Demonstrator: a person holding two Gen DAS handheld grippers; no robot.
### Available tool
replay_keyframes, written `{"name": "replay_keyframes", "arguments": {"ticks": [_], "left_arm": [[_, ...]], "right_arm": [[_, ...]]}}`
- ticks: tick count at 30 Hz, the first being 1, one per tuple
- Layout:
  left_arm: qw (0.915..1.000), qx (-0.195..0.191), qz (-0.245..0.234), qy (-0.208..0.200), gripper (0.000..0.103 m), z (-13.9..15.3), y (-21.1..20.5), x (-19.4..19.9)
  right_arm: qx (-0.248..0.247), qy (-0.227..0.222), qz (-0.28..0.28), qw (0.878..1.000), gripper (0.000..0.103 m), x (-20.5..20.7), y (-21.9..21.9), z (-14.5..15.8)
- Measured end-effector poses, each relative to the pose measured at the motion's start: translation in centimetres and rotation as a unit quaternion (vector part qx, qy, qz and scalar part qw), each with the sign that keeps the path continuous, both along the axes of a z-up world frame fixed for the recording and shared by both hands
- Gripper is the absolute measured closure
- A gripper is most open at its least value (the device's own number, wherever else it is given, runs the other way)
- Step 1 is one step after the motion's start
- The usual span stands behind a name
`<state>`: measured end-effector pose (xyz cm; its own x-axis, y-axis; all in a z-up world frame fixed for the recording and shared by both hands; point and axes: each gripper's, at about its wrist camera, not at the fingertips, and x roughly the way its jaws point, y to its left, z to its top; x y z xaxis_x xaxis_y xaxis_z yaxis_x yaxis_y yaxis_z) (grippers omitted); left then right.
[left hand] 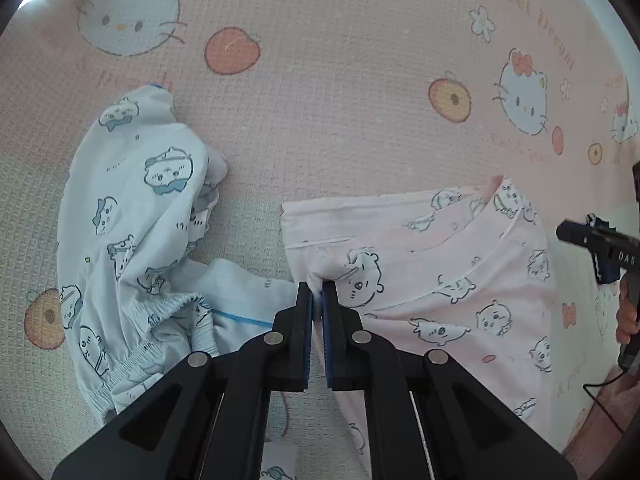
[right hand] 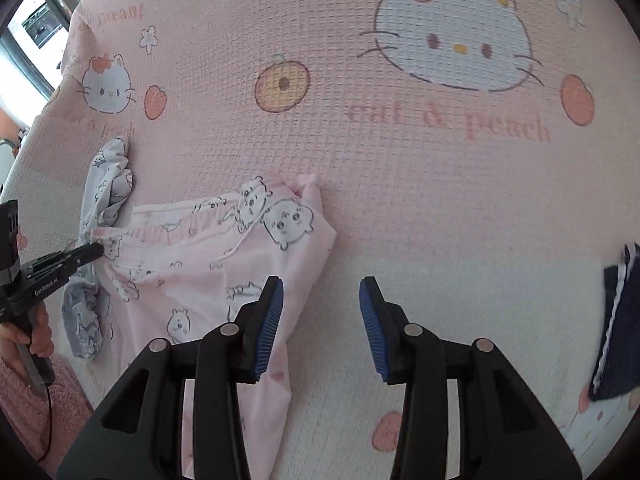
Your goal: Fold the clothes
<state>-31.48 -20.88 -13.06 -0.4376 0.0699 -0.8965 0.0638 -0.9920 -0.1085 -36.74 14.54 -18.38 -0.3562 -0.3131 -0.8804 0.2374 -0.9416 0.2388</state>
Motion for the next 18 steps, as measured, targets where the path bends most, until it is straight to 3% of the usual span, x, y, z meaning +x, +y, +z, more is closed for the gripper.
{"name": "replay_keyframes", "arguments": {"ticks": [5,8,9,10,13,17,18], "left_arm": [[0.9998,0.02,-0.005,-0.007,0.098,-0.8,-0.6,-0.2],[0.9994,0.035,0.003,-0.005,0.098,-0.9,-1.0,-0.6],[0.9992,0.04,0.005,-0.004,0.098,-0.9,-1.1,-0.7],[0.999,0.045,0.008,-0.004,0.098,-0.9,-1.2,-0.8],[0.9983,0.057,0.012,0.001,0.098,-0.6,-1.6,-1.2],[0.9939,0.108,0.011,0.021,0.098,1.0,-2.3,-1.8],[0.9952,0.096,0.008,0.019,0.098,0.8,-2.1,-2.5]], "right_arm": [[0.035,0.037,0.104,0.993,0.057,-2.5,-4.7,0.1],[0.052,0.019,0.154,0.987,0.056,-3.6,-6.8,-1.6],[0.051,0.007,0.167,0.985,0.069,-4.0,-7.3,-2.3],[0.054,0.002,0.175,0.983,0.1,-4.1,-7.7,-2.7],[0.035,0.016,0.157,0.987,0.1,-3.8,-6.9,-2.4],[-0.006,0.044,0.097,0.994,0.1,-3.6,-4.2,-0.6],[-0.009,0.046,0.085,0.995,0.1,-3.9,-3.7,-0.5]]}}
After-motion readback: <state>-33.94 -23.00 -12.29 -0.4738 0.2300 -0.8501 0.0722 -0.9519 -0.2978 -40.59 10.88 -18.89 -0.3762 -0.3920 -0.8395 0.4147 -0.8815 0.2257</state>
